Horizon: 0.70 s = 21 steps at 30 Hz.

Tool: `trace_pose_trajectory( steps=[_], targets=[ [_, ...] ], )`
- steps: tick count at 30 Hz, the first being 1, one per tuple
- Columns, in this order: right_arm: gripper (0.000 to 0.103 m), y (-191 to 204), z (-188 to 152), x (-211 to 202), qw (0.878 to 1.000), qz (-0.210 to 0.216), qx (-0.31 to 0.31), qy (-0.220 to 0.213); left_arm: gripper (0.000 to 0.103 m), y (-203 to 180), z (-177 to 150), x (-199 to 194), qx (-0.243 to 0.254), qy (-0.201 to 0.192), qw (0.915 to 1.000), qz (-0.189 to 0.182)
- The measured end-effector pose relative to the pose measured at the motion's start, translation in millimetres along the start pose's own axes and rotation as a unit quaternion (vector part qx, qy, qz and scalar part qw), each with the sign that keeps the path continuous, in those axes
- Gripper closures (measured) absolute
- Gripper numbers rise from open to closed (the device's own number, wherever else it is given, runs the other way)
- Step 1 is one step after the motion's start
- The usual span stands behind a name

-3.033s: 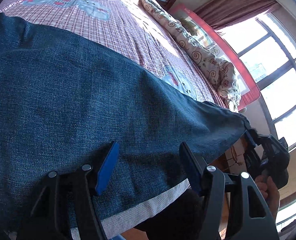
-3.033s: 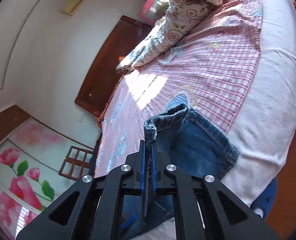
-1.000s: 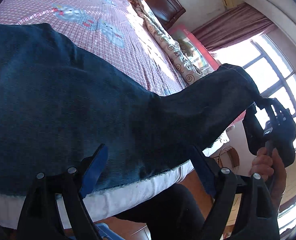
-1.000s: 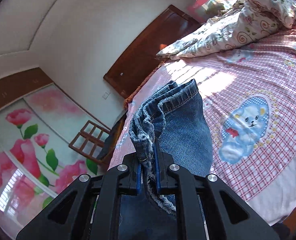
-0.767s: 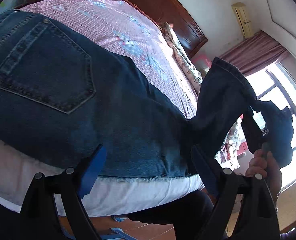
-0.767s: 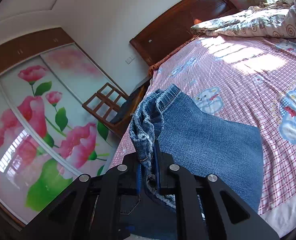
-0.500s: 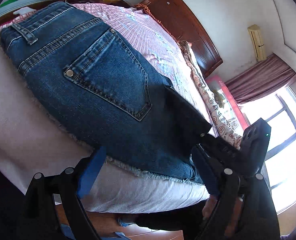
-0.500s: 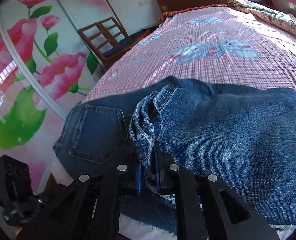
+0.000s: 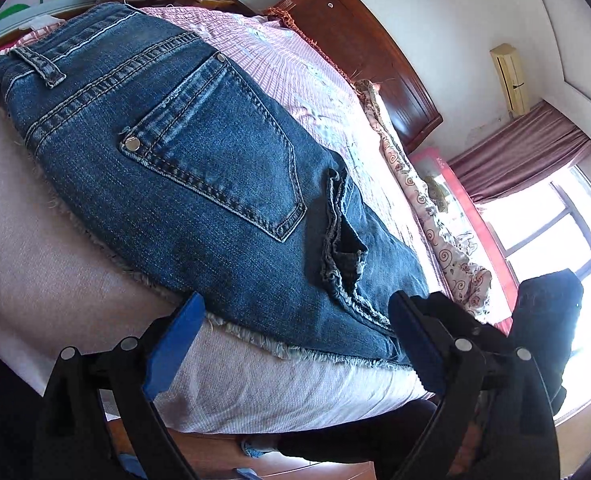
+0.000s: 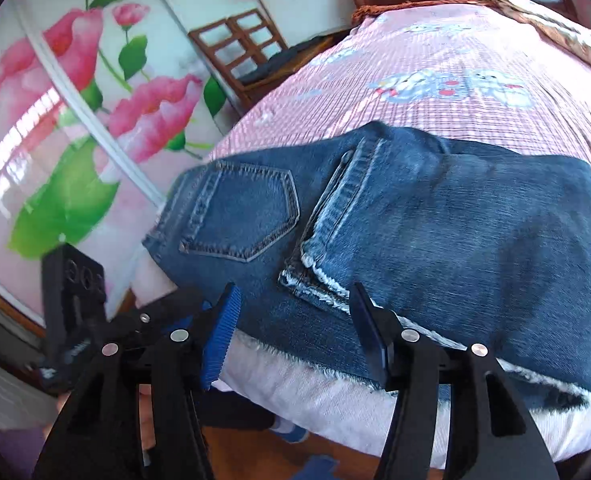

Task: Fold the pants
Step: 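Lay the hem on the jeans and open the right tool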

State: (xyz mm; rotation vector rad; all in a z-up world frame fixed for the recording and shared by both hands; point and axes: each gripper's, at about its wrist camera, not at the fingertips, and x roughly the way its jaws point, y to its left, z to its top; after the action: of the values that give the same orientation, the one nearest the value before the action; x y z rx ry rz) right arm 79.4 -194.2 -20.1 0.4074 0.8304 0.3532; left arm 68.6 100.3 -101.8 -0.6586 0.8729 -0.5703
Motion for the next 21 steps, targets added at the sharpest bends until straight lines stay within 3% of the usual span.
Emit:
trace_pose_trajectory(
  steps=[1, 3, 6, 8, 9, 10, 11, 14, 17, 21],
  targets=[
    [0.047, -20.8, 1.1, -17.6, 0.998, 0.017, 0.053, -0.029, 0.01, 0.1, 0.3, 0.7, -0.001, 0.0, 1.0, 0.0],
    [0.047, -70.5, -3.2, -42.8, 0.982, 0.067, 0.157, -0.08, 0.01, 1.0, -0.4, 0.6, 0.001, -0.001, 1.0, 0.001],
    [0.047, -131.2, -30.1, -40.6, 0.96, 0.085, 0.258, -0.067, 0.009, 0.8, 0.1, -0.6, 0.004, -0.001, 1.0, 0.004],
    [0.089, -162.6, -59.7, -31.2, 0.944, 0.099, 0.309, -0.059, 0.009, 0.3, 0.8, 0.0, 0.003, -0.001, 1.0, 0.005],
    [0.103, -176.4, -71.1, -29.7, 0.938, 0.092, 0.33, -0.061, 0.009, 0.1, 1.2, 0.0, 0.003, -0.002, 1.0, 0.004],
    [0.103, -185.3, -78.1, -28.2, 0.924, 0.122, 0.357, -0.068, 0.009, 0.0, 0.8, 0.1, 0.004, -0.001, 1.0, 0.005],
    [0.103, -185.3, -77.7, -29.1, 0.92, 0.126, 0.366, -0.063, 0.009, -0.5, 0.2, 0.1, 0.007, -0.001, 1.0, 0.007],
    [0.103, -160.9, -55.4, -42.9, 0.947, 0.071, 0.311, -0.043, 0.008, -3.7, 0.1, 2.6, 0.016, 0.0, 0.9998, 0.013],
    [0.103, -139.4, -37.5, -53.9, 0.946, 0.097, 0.299, -0.076, 0.006, -7.2, 0.0, 5.1, 0.022, -0.002, 0.9996, 0.016],
    [0.103, -106.9, 0.0, -22.7, 0.956, 0.13, 0.256, -0.055, 0.003, -13.0, -0.6, 9.5, 0.035, -0.001, 0.9991, 0.022]
  ],
)
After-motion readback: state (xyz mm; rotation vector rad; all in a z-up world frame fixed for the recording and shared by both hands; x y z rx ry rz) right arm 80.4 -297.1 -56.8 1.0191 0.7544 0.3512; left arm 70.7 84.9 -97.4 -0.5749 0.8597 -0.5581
